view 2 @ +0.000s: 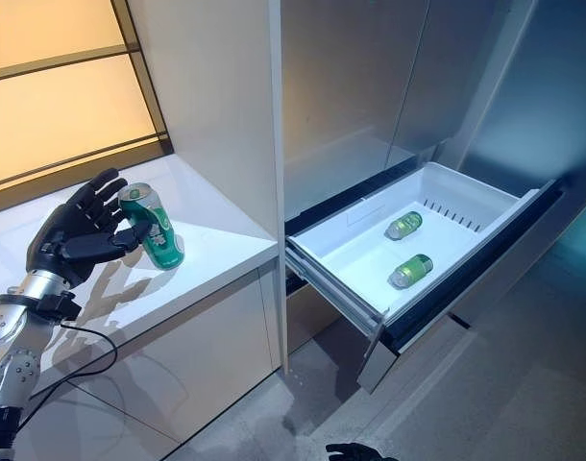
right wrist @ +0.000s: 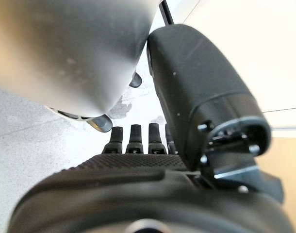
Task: Put drinks into fridge and close the fridge
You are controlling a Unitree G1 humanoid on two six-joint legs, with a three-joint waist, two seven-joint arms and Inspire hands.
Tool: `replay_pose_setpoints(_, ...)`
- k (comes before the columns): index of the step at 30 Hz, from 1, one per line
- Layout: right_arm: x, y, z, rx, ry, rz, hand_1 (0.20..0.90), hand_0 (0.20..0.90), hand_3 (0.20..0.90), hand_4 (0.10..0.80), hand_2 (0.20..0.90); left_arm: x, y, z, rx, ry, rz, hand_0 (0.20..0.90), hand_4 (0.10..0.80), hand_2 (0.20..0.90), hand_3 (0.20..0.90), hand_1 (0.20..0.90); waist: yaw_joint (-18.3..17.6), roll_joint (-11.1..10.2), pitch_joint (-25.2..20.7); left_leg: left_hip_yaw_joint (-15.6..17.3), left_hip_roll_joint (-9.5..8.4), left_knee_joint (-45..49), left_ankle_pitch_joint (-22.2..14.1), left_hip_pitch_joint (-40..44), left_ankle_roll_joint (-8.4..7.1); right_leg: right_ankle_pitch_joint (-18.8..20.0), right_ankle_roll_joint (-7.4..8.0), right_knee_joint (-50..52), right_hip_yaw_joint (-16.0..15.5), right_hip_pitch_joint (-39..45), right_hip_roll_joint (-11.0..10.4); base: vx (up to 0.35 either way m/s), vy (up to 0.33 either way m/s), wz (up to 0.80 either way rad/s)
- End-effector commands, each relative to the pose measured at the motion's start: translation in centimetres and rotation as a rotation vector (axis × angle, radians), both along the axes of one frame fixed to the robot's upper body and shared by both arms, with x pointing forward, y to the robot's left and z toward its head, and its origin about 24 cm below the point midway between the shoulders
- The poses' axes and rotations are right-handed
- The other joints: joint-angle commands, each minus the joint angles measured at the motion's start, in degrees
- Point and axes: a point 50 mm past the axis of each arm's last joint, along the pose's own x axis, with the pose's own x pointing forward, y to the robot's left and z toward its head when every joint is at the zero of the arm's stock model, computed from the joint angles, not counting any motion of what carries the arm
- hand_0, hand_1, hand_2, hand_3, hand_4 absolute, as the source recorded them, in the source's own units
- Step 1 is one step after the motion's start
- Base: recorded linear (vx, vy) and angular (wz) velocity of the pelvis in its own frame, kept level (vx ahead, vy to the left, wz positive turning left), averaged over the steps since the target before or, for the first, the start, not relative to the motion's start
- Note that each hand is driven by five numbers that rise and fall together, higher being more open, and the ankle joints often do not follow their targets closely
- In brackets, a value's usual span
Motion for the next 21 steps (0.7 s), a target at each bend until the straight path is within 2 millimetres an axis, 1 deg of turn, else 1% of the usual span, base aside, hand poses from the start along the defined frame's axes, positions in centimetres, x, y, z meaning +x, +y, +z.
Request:
replay_pose_setpoints(1, -1.5, -0.5, -0.2, -0.004, 0.076, 0.073, 0.9, 0.9, 0.9, 0.8, 0.9, 1.2, 1.0, 7.2, 0.072, -0.266, 0.012, 0.9, 0.8, 0.9, 0.9, 0.9, -1.6, 0.2, -1.9, 5.7, -1.67, 0.6, -4.7, 2.0, 0.77, -2.5, 1.76, 3.1, 4.1, -0.9, 0.7, 0.03, 0.008, -0.14)
replay_pose_setpoints(7, -1.7, -0.4, -0.3, -0.003, 0.078, 0.07, 0.9, 0.9, 0.9, 0.8, 0.9, 1.5, 0.7, 7.3, 0.058, -0.271, 0.007, 0.9, 0.8, 0.9, 0.9, 0.9, -2.3, 0.1, -1.9, 6.0, -1.76, 0.6, -5.0, 2.3, 1.03, -2.6, 1.77, 3.4, 4.9, -1.0, 0.7, 0.012, 0.004, -0.04)
replay_pose_setpoints(14, -1.8, -0.4, -0.3, -0.001, 0.083, 0.059, 0.9, 0.9, 0.9, 0.8, 0.9, 2.0, 0.6, 8.1, 0.042, -0.29, 0.012, 0.9, 0.8, 0.9, 0.9, 0.9, -3.0, 0.1, -2.1, 6.5, -1.87, 0.7, -5.4, 2.7, 1.36, -2.7, 1.83, 3.7, 5.7, -1.1, 0.7, 0.021, 0.005, -0.06)
replay_pose_setpoints(21, -2.1, -0.2, -0.5, 0.001, 0.09, 0.056, 0.9, 0.9, 0.9, 0.8, 0.9, 2.4, 0.7, 8.4, 0.035, -0.296, 0.024, 0.9, 0.8, 0.9, 0.9, 0.9, -3.6, 0.1, -2.2, 6.8, -1.96, 0.7, -5.8, 3.1, 1.63, -2.8, 1.84, 3.9, 6.4, -1.1, 0.8, 0.025, 0.002, -0.09)
